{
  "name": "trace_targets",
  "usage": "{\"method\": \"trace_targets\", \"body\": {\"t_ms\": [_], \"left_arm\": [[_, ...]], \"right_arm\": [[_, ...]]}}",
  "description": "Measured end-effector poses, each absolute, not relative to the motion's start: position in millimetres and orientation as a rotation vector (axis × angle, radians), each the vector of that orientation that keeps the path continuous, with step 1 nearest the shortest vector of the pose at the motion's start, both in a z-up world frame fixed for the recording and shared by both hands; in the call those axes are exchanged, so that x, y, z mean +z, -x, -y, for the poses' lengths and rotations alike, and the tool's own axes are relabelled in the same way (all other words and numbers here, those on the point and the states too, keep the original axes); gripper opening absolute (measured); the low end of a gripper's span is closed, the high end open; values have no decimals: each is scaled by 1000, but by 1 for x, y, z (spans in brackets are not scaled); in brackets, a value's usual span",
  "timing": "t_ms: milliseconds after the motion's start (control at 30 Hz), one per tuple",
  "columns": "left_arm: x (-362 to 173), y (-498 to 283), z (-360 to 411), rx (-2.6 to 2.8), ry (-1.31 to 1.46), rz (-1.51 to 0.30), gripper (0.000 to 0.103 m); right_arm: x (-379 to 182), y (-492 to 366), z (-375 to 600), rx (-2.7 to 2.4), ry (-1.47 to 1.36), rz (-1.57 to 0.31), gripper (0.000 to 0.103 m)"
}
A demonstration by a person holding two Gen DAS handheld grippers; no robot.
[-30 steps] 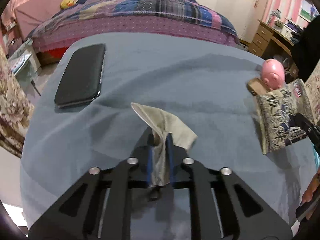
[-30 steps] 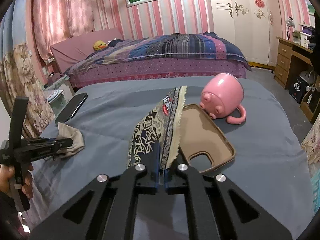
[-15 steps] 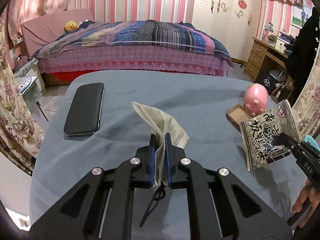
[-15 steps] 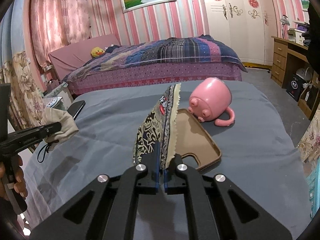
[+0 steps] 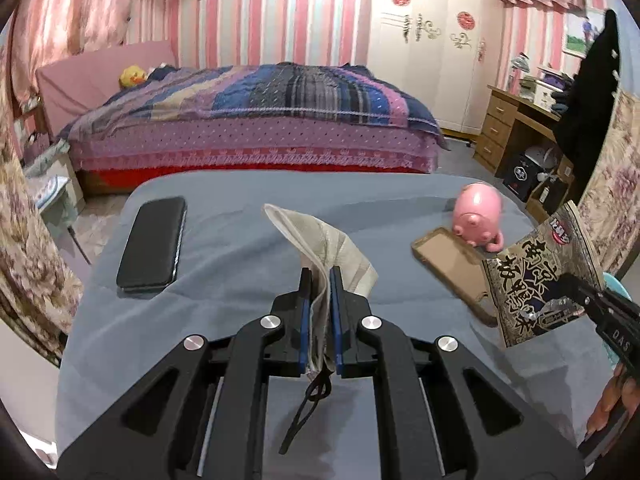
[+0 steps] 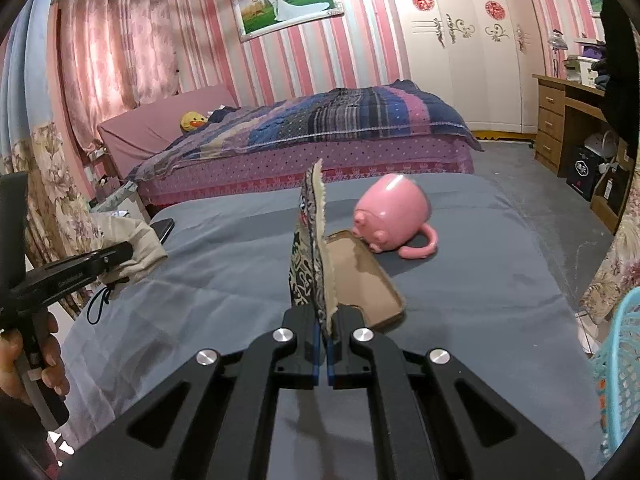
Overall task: Collect trash
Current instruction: 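Carry the face mask and snack packet over the basket and open both tools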
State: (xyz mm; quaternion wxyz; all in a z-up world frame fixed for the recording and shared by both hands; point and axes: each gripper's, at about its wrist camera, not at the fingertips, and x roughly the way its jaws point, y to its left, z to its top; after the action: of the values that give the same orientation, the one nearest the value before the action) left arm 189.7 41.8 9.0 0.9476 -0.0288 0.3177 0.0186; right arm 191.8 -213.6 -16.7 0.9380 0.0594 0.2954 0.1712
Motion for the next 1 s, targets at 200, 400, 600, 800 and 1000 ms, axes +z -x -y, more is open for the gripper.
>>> {"method": "trace_targets", "body": {"t_ms": [200, 400, 600, 800, 1000], "left_arm": [[21, -184, 13, -31, 25, -614, 7], [22, -176, 84, -151, -2, -591, 7], [17, -170, 158, -276, -16, -568, 7], [11, -168, 237, -392, -70, -585, 7], [-2, -156, 323, -512, -131, -568, 8]], "right_arm": [[-8, -179, 266, 273, -96, -595, 2], [4, -156, 355, 128, -106, -572, 2], [16, -134, 422, 11, -108, -547, 2], [25, -106, 494, -112, -117, -529, 2], [11, -89, 549, -198, -162, -553, 2]]}}
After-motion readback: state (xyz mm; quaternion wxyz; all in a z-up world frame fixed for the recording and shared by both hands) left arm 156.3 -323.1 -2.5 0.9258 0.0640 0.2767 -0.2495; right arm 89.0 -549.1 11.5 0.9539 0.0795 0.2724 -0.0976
